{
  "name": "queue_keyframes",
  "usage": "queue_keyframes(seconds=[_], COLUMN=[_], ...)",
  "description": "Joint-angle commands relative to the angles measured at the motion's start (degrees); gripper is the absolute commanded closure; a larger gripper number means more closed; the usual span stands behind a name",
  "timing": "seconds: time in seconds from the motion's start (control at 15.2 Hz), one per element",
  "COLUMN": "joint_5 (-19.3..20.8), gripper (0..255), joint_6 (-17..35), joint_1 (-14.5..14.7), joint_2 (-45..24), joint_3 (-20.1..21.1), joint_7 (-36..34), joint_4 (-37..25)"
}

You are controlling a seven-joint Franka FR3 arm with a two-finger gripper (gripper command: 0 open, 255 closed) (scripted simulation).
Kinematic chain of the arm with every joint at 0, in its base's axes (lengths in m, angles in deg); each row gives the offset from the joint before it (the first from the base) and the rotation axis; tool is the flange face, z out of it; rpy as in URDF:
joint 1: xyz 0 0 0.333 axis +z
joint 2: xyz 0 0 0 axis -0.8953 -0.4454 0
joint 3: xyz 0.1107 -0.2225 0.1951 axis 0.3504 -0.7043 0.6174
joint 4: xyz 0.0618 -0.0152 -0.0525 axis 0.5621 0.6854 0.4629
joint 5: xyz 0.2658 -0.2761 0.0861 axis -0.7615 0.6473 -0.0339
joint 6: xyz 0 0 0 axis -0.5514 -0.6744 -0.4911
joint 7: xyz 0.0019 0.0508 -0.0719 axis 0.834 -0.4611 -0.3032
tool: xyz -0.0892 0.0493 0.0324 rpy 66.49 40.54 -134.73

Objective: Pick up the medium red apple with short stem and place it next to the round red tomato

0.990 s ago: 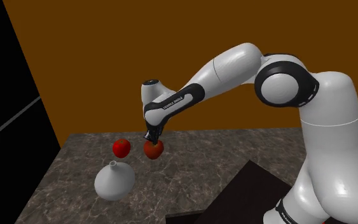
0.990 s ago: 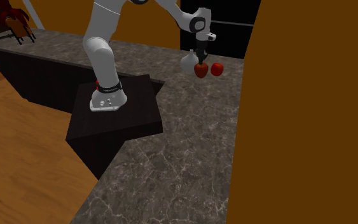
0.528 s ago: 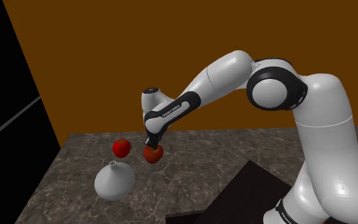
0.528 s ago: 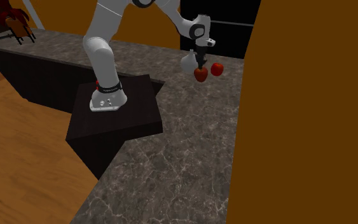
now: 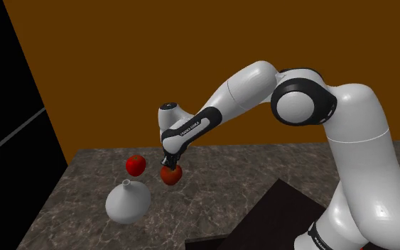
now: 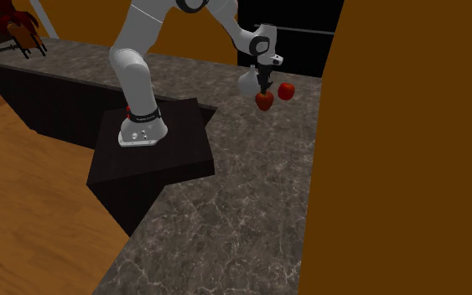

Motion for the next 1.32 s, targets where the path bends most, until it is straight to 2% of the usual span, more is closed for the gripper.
queue_keyframes(seconds=[0.0, 0.13, 0.2, 0.53, 0.79, 1.25], joint_5=[0.0, 0.0, 0.0, 0.0, -0.09, -0.09], gripper=[255, 255, 0, 0, 0, 0], joint_6=[0.03, 0.03, 0.03, 0.03, -5.16, -5.15], joint_1=[0.0, 0.0, 0.0, 0.0, 0.31, 0.31], joint_2=[-0.01, -0.01, -0.01, -0.01, 4.8, 4.8], joint_3=[0.0, 0.0, 0.0, 0.0, 0.1, 0.09], joint_7=[0.0, 0.0, -0.01, -0.01, 0.05, 0.05], joint_4=[0.0, 0.0, 0.0, 0.0, -0.36, -0.36])
